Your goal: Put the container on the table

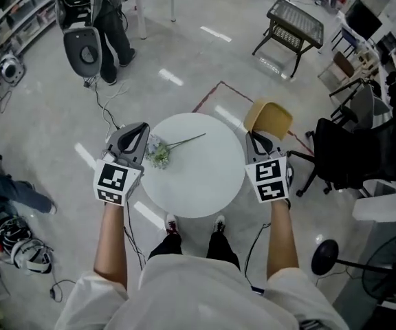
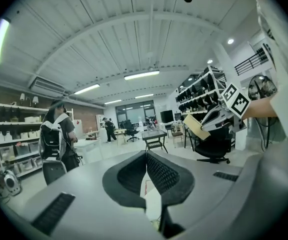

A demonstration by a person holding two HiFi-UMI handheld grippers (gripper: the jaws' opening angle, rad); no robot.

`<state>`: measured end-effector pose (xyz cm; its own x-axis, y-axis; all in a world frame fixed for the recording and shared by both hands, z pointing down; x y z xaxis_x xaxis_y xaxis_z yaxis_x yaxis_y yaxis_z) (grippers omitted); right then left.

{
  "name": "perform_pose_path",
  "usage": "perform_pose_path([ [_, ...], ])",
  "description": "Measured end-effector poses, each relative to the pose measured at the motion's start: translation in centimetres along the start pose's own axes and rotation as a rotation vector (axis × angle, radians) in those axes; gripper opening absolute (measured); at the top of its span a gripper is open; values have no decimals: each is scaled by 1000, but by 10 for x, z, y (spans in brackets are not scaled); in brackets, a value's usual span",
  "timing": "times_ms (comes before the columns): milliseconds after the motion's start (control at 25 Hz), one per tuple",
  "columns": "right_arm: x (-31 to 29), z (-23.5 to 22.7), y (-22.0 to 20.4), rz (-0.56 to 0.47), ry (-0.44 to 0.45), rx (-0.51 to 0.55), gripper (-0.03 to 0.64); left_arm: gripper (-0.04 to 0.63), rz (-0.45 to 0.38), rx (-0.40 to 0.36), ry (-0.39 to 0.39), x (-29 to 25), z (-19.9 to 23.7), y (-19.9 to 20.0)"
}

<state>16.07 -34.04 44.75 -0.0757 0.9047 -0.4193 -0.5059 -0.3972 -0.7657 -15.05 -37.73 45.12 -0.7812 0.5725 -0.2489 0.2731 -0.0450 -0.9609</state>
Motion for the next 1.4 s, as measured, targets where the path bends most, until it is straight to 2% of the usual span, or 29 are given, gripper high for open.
perform_pose_path([
  [280,-122,44,-94,165,203,130,21,20,92,93,54,-48,-1,-53],
  [520,-187,107,-162,289,346,243,23,20,187,162,70,-63,-7,-107],
  [720,-217,152,-191,342,413,346,23,20,238,215,110,-67,4,-134],
  [840,-221,176,-204,347,418,423,23,20,248,232,122,-63,3,-145],
  [960,-222,190,-207,346,417,448,29,20,258,231,116,-60,5,-150],
  [1120,-220,179,-196,352,394,403,63,20,253,225,108,-61,6,-142],
  [1280,-204,153,-163,333,362,276,75,20,224,204,103,-52,7,-125],
  [1400,-194,102,-113,262,296,163,56,20,175,152,103,-58,17,-88],
])
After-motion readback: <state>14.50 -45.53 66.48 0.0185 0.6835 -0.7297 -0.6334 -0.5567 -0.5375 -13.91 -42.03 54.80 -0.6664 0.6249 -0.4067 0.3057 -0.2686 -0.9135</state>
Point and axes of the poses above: the fingertips, and each gripper's own axes: x backward along the fingers, z to its left, y out of its top, the point moved 7 cm from there along x, backward along the fingers, and after that the axes turned 14 degrees about -y, right-handed, at the moved point
